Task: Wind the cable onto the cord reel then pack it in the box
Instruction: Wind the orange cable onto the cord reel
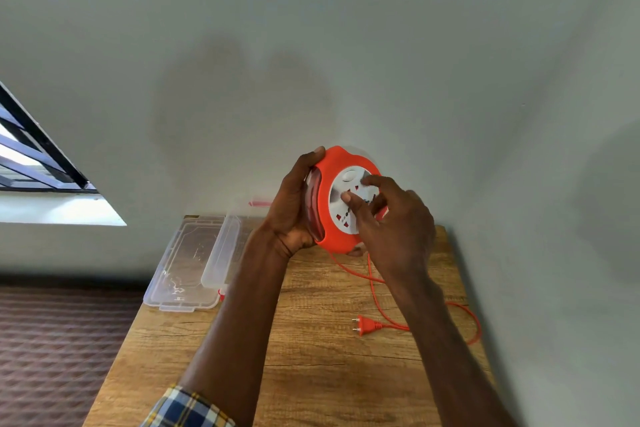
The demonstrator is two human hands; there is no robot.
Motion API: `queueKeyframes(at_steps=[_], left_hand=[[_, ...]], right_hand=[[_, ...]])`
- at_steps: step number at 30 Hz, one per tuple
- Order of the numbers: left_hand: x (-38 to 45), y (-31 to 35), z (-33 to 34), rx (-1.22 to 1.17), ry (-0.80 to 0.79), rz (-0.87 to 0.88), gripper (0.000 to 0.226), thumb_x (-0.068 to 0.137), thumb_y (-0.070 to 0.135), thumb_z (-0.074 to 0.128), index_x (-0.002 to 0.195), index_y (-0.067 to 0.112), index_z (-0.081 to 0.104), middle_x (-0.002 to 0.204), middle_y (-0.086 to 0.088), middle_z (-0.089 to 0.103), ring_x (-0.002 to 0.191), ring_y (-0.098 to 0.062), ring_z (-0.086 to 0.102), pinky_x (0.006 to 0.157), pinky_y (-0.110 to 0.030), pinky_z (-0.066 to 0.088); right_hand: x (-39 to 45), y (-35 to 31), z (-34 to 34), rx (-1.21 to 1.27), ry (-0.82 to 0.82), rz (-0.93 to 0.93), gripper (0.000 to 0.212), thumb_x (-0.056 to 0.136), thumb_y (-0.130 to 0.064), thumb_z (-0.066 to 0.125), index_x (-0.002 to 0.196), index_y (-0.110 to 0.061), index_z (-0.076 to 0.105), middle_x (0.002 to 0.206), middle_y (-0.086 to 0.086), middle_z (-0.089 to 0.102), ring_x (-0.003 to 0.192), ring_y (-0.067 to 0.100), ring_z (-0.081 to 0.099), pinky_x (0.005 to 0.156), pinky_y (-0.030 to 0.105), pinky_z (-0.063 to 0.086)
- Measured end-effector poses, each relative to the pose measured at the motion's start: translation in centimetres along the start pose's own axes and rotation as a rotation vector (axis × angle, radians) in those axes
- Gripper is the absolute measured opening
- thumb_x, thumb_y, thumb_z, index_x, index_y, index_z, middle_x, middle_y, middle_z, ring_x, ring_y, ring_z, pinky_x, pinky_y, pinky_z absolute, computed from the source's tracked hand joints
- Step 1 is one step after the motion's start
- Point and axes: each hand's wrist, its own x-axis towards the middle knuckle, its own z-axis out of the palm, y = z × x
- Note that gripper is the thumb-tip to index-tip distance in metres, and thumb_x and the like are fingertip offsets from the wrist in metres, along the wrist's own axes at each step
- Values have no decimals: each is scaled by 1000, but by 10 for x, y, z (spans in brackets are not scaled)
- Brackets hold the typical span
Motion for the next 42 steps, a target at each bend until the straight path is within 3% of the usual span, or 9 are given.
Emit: queueKeyframes(at_steps=[3, 7, 14, 19, 23, 28, 31, 37, 42], left_hand=[[0, 1, -3, -10, -4, 13, 66, 99, 63, 47, 136, 12, 67, 129, -17, 70, 109, -35, 71, 93, -48, 59], [-1, 1, -9, -18, 7, 2, 68, 99, 67, 46, 136, 14, 67, 130, -16, 69, 112, -36, 68, 99, -51, 54], [-5, 3, -6, 33, 28, -8, 68, 101, 66, 40, 130, 15, 74, 127, -16, 72, 107, -34, 72, 93, -49, 57], [-4, 2, -2, 39, 44, 2, 68, 100, 63, 48, 143, 12, 63, 135, -20, 67, 115, -37, 68, 99, -51, 55], [-2, -1, 0, 51, 63, -4, 69, 100, 63, 48, 143, 12, 63, 132, -18, 68, 111, -36, 69, 97, -51, 56], [-4, 1, 0, 29, 61, -7, 65, 99, 66, 46, 134, 16, 69, 127, -16, 72, 105, -34, 72, 93, -50, 59], [-2, 1, -5, 44, 37, -8, 71, 100, 67, 45, 142, 13, 63, 129, -17, 70, 110, -36, 69, 98, -52, 55], [-3, 4, -9, 19, 41, 24, 64, 98, 65, 46, 121, 14, 77, 119, -16, 74, 101, -34, 73, 90, -49, 60], [-1, 4, -11, 34, 60, 16, 69, 98, 67, 48, 138, 15, 67, 128, -18, 70, 109, -37, 69, 99, -53, 54]], right_hand=[[5, 15, -2, 18, -108, -201, 45, 92, -32, 72, 134, -41, 59, 123, -9, 61, 110, 15, 51, 71, 12, 36], [8, 29, -3, 41, -260, -314, 67, 89, -8, 74, 139, -48, 54, 144, -8, 51, 121, 16, 44, 80, 11, 35], [5, 29, 1, 8, -189, -280, 59, 83, -18, 82, 130, -49, 62, 128, -9, 63, 111, 14, 47, 75, 35, 57], [-4, 7, -1, 55, -81, -35, 57, 79, -63, 75, 132, -45, 61, 94, -14, 73, 87, 7, 63, 71, 28, 54], [-5, -4, 4, 23, -56, 75, 57, 85, -69, 64, 130, -34, 58, 90, -7, 77, 84, 15, 74, 73, 38, 62], [-2, 10, 0, 87, -39, -198, 34, 96, -37, 68, 129, -35, 61, 113, -7, 62, 104, 11, 61, 72, 35, 60], [3, 25, -1, 116, -162, -344, 43, 94, -11, 68, 127, -37, 66, 130, -5, 52, 119, 12, 52, 76, 30, 61], [3, 28, -3, 144, -261, -374, 50, 90, -5, 70, 128, -37, 69, 149, -4, 47, 126, 15, 46, 82, 34, 60], [6, 27, -1, 42, -192, -382, 60, 88, -2, 70, 130, -45, 64, 147, -9, 53, 113, 17, 48, 67, 27, 54]])
